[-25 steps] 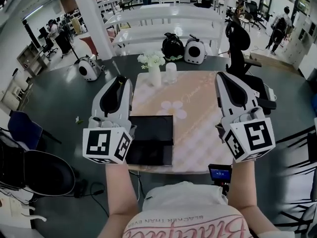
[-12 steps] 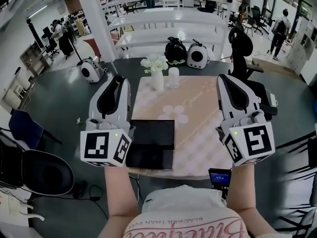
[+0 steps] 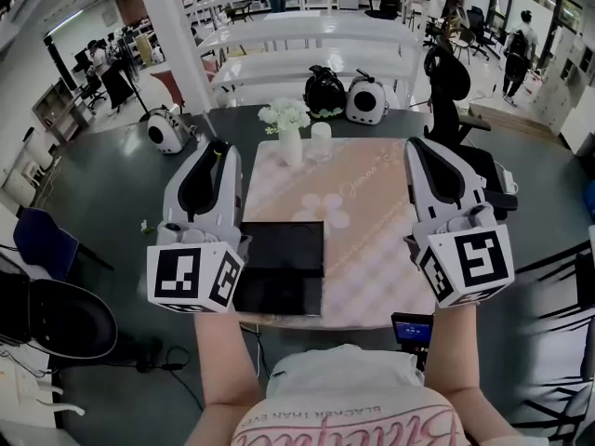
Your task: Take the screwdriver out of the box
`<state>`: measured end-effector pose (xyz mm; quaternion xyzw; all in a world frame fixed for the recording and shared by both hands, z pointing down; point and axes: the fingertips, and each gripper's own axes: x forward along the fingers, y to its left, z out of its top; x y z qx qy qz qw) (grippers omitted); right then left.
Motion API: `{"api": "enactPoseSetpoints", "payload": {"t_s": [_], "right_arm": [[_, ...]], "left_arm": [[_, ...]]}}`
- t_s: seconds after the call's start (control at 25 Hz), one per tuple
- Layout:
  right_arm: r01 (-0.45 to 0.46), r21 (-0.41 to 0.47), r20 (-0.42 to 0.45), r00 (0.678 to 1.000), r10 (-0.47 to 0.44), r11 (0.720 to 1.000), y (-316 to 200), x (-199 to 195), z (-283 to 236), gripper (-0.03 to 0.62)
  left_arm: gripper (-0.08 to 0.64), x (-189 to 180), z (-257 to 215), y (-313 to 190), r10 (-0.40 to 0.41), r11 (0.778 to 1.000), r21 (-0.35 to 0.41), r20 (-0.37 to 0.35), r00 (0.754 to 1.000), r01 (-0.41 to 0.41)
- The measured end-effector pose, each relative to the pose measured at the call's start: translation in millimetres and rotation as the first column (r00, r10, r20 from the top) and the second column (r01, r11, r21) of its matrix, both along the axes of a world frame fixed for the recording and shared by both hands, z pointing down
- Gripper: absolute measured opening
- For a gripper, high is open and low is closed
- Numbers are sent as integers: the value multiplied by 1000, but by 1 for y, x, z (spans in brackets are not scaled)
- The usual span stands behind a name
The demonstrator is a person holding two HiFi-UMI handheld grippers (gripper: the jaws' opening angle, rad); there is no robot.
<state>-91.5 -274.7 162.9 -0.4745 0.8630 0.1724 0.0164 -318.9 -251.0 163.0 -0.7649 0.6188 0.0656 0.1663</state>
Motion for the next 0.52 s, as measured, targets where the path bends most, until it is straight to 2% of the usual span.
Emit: {"api": "enactPoseSetpoints", "payload": {"t_s": [0.52], "right_arm": [[-12,-4,-13,1000,12,1000,4,0,7,6]], "left_arm": [[84,-7,4,8,-12,1000,-6,-18,1000,12]]}}
